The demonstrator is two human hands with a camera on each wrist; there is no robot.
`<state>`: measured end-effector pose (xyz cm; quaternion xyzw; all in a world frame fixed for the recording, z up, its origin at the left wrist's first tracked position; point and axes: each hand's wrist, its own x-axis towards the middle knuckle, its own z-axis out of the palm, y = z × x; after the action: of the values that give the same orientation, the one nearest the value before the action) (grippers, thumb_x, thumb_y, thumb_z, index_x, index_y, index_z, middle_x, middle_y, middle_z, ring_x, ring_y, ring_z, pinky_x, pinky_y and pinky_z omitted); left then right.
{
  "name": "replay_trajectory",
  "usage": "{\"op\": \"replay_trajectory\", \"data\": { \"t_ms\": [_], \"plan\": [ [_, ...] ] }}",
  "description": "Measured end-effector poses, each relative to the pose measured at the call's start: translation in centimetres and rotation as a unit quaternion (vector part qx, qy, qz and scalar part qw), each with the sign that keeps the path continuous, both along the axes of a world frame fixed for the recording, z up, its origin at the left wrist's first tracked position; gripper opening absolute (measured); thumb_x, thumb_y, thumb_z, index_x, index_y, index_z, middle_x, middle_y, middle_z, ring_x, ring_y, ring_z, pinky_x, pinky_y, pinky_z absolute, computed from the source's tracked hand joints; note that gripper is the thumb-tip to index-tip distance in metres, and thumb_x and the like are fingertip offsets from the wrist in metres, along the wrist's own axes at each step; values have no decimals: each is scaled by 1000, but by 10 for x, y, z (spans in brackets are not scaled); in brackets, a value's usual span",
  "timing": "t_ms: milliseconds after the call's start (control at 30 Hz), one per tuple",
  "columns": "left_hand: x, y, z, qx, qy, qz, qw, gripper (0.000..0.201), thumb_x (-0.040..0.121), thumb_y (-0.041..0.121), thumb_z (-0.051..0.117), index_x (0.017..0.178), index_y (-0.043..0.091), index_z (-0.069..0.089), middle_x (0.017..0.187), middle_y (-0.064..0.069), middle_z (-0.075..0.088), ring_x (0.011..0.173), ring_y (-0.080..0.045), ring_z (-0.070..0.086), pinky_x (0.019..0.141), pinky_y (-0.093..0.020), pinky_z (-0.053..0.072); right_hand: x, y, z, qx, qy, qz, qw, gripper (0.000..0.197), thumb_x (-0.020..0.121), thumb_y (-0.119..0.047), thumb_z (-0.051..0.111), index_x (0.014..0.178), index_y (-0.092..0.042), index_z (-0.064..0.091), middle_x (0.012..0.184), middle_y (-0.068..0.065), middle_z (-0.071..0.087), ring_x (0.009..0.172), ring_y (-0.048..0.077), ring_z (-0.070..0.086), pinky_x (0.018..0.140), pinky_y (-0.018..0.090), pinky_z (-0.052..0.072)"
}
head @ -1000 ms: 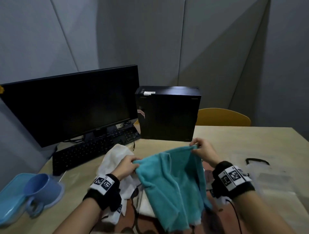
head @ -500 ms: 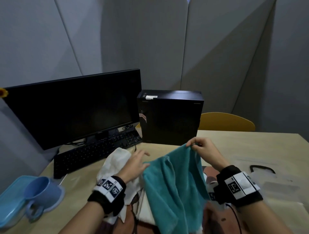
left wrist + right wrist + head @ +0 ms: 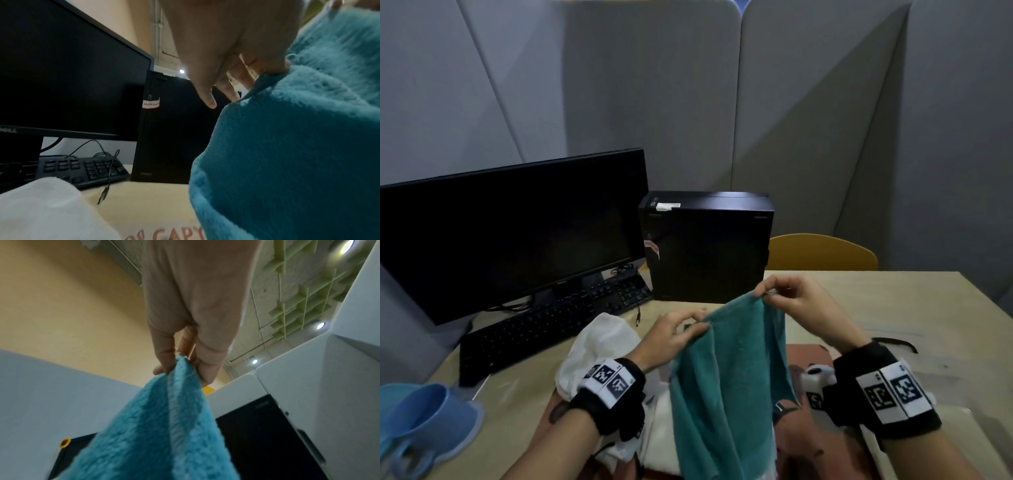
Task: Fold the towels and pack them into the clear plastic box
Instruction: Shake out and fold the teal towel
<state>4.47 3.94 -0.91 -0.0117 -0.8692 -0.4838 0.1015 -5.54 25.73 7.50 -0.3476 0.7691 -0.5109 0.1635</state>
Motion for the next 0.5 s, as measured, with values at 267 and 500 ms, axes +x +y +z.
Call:
{"op": "replay_trajectory", "data": {
  "t_ms": [267,500],
  "plan": [
    [17,3,96,-120,191,15,974,13,85,41,48,91,31,53,70,23,59,63,7,54,61,-9,42,-10,6,50,-87,134,-51,986,39,86,-2,53,64,-32,67,82,17,67,72,35,55,67,40,44],
    [24,-4,111,-220,199,25,955,27,83,55,47,99,34,52,90,7,69,82,-9,67,77,-34,54,-3,1,54,-78,155,-53,983,38,85,5,54,68,-28,64,81,15,67,73,25,55,64,35,42]
  ]
}}
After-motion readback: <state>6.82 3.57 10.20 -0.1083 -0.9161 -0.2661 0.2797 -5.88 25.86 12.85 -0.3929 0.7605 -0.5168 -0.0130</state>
